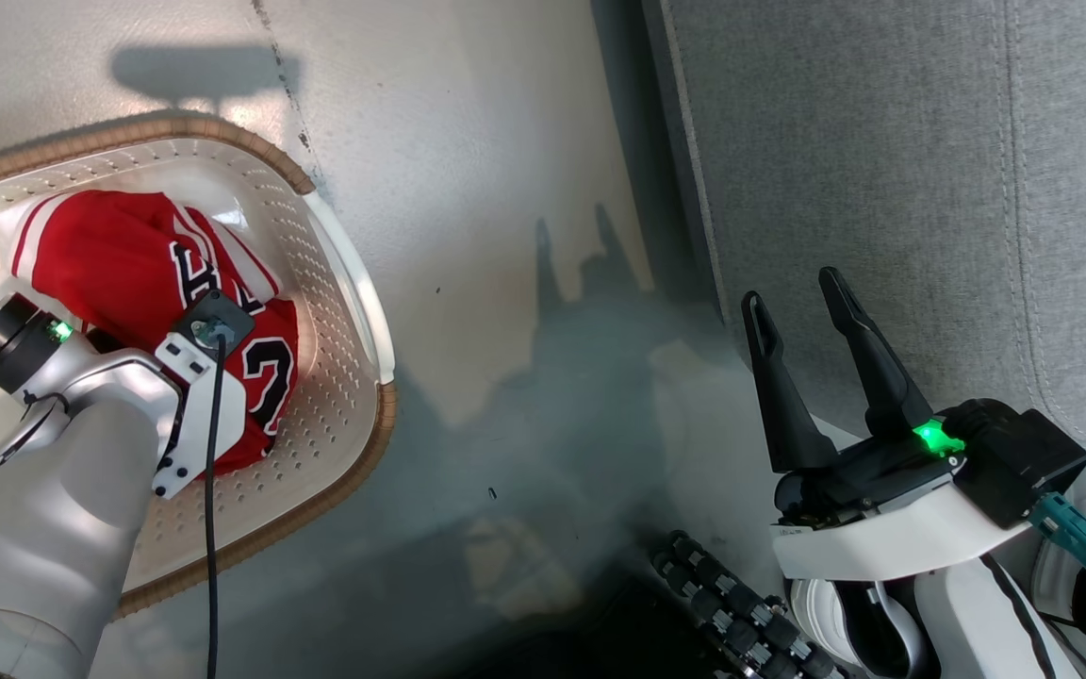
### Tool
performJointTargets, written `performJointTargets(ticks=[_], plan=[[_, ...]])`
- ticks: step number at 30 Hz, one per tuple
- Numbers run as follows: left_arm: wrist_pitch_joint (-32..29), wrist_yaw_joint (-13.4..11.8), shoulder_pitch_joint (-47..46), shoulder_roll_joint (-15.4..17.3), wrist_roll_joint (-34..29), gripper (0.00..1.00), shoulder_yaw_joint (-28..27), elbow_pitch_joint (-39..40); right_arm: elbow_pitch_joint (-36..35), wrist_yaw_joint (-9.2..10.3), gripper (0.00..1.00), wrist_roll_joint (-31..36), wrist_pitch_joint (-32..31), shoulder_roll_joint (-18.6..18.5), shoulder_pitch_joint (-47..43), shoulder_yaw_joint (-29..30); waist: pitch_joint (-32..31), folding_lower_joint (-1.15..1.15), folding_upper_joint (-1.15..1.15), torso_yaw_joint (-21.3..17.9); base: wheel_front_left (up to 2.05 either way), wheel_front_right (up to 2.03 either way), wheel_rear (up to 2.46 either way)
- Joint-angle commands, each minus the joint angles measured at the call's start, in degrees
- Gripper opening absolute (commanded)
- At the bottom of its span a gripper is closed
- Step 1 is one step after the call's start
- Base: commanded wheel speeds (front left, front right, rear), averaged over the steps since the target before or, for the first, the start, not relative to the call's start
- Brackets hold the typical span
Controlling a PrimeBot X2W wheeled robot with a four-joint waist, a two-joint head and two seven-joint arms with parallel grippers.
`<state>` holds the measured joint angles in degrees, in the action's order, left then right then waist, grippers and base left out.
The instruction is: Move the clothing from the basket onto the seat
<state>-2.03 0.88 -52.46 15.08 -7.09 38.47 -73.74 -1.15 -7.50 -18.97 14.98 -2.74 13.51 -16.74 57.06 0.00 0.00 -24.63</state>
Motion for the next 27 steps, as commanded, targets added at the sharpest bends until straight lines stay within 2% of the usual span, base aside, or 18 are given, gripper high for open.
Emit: performJointTargets(ticks=[1,6,7,8,9,13,19,21,27], plan=[[-0.5,-0.2,-0.9,0.6,0.2,1.0,0.2,-0.3,-0.3,0.01,1.0,0.4,0.1,-0.1,-0.3,0.3,0.3,0.0,0.0,0.2,0.03,0.03,0.03],[-2.1,0.5,-1.0,1.0,0.7,1.0,0.7,-0.5,-0.4,0.01,1.0,0.8,0.1,-0.1,-0.3,0.5,0.7,0.0,0.0,0.6,0.02,0.02,0.02],[-2.2,0.6,-1.1,1.0,0.7,0.86,0.7,-0.6,-0.4,0.01,1.0,0.8,0.1,-0.1,-0.3,0.5,0.8,0.0,0.0,0.7,0.01,0.01,0.01],[-2.4,0.6,-1.2,1.0,0.8,0.36,0.8,-0.6,-0.4,0.01,1.0,0.7,0.1,-0.1,-0.2,0.4,0.9,0.0,0.0,0.7,0.01,0.01,0.01],[-2.7,0.9,-1.2,1.0,0.9,0.0,0.9,-0.6,-0.4,0.01,1.0,0.7,0.1,-0.1,0.0,0.4,0.9,0.0,0.0,0.7,0.0,0.0,0.0],[-4.3,2.3,-1.0,1.1,1.6,0.0,1.1,-0.7,-0.1,0.01,1.0,0.4,0.1,-0.1,0.7,0.0,1.0,0.0,0.0,0.6,0.0,0.0,0.0],[-3.9,2.4,-0.2,2.0,2.9,0.0,0.7,-0.6,0.6,0.01,1.0,0.3,0.1,-0.1,2.3,0.0,0.2,0.0,0.0,0.0,0.0,0.0,0.0],[-4.3,3.1,0.0,2.2,3.4,0.0,0.7,-0.6,0.7,0.01,1.0,0.3,0.1,-0.1,3.0,0.0,-0.3,0.0,0.0,-0.3,0.0,0.0,0.0],[-2.1,3.7,0.2,1.5,5.5,0.0,-0.2,-0.2,2.4,0.01,1.0,0.8,0.1,-0.1,5.4,0.1,-2.5,0.0,0.0,-0.8,0.0,0.0,0.0]])
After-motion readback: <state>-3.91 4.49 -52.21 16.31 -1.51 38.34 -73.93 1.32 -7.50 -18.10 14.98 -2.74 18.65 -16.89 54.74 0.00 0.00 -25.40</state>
